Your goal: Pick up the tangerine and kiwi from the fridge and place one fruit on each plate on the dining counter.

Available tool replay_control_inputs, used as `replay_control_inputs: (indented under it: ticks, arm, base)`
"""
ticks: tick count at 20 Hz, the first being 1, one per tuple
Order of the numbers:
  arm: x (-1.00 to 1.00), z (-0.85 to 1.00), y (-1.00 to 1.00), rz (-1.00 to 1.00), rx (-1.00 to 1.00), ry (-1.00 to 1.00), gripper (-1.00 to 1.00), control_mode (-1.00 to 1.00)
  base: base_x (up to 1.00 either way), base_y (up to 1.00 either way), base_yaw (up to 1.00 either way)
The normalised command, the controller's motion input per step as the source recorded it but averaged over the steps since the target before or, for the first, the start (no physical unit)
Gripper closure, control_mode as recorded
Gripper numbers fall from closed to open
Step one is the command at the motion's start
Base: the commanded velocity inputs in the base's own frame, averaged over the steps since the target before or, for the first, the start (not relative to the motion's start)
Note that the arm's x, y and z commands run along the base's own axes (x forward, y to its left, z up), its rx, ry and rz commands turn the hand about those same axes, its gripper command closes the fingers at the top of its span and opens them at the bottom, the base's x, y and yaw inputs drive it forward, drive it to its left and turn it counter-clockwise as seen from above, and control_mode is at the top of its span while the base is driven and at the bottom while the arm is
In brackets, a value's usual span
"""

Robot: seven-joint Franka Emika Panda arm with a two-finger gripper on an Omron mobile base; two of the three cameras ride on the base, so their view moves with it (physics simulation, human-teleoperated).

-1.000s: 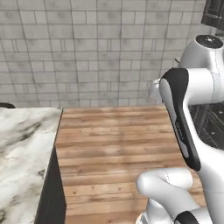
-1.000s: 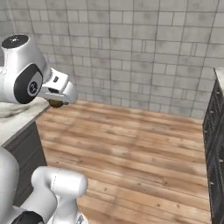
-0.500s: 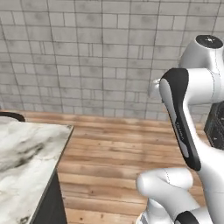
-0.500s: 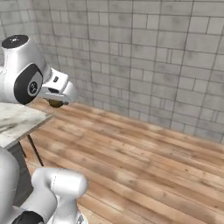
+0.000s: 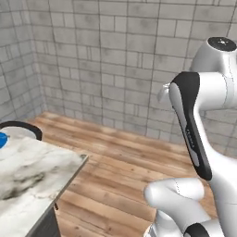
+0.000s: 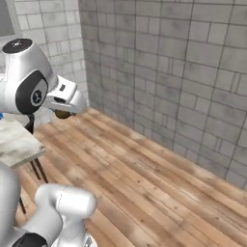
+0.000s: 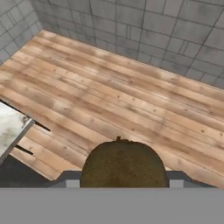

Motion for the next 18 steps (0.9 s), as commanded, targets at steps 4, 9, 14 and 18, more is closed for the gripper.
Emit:
replay_control_inputs:
  ticks: [4,9,14,18]
  arm:
    - [0.00,0.00,0.00,0.00,0.00,0.00,1.00,1.00]
    - [0.00,0.00,0.00,0.00,0.00,0.00,1.00,1.00]
    - [0.00,0.00,0.00,0.00,0.00,0.00,1.00,1.00]
    - [0.00,0.00,0.00,0.00,0.00,0.00,1.00,1.00]
  base:
    - [1.00,-0.70,0.46]
    - [1.00,-0.80,0.47]
    - [1.00,-0.85,0.52]
    - [1.00,-0.85,0.49]
